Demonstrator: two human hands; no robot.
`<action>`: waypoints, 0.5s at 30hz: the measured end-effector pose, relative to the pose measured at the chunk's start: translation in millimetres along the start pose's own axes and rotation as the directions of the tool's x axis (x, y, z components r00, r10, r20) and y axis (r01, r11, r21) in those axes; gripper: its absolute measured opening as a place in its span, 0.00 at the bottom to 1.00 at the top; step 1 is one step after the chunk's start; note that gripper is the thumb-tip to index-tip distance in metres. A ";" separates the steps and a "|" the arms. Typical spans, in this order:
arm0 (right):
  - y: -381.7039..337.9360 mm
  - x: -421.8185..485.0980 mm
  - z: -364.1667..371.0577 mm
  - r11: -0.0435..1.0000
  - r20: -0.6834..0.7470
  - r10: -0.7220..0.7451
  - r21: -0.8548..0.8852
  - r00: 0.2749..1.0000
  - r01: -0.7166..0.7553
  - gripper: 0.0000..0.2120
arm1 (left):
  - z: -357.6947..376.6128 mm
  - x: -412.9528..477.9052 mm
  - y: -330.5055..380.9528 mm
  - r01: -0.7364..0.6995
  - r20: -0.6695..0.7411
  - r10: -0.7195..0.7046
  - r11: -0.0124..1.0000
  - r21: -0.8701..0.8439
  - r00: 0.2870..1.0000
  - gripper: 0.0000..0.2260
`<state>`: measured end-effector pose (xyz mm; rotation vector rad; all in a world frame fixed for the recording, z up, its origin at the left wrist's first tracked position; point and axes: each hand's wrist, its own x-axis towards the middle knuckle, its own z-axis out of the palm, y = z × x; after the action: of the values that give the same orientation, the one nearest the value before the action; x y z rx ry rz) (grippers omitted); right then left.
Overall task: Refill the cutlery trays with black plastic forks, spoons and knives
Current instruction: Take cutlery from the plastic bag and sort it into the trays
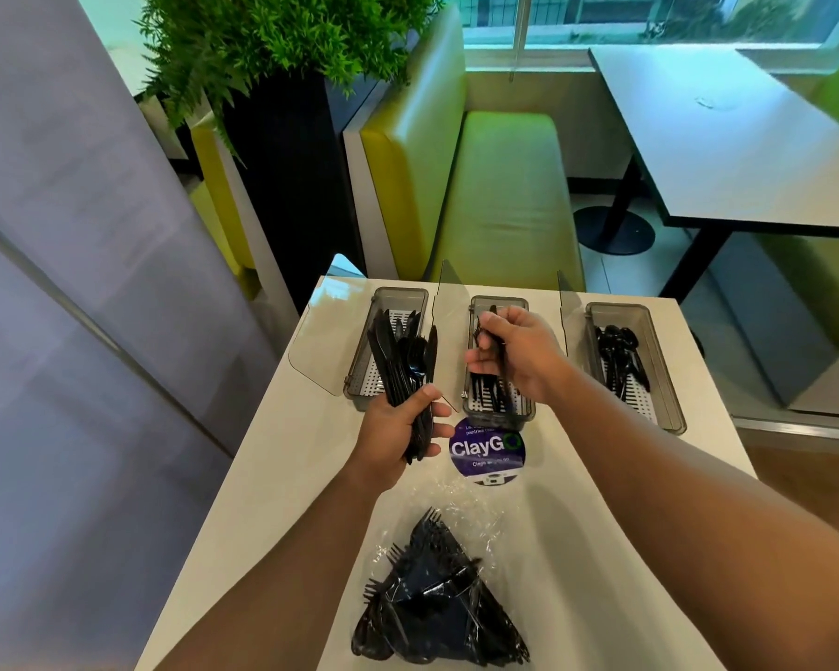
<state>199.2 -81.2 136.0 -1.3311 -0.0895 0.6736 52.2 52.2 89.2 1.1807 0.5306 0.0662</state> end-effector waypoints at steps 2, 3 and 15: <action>2.3 0.3 2.7 0.993 0.007 -0.017 -0.120 1.000 0.017 0.08 | -1.8 -0.9 0.2 -0.004 -0.007 0.004 1.000 0.015 1.000 0.07; 4.0 0.4 4.3 0.980 0.021 -0.017 -0.200 1.000 0.021 0.10 | -1.7 -0.9 0.4 -0.006 -0.006 0.007 1.000 0.022 1.000 0.07; 4.2 1.6 22.2 0.917 0.015 -0.011 -0.399 1.000 0.016 0.08 | -24.3 -6.4 0.8 -0.007 -0.076 0.007 1.000 0.003 0.997 0.07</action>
<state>189.2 -61.0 137.6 -1.7175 -0.2573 0.6742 36.3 71.4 85.6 1.1868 0.5940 0.1168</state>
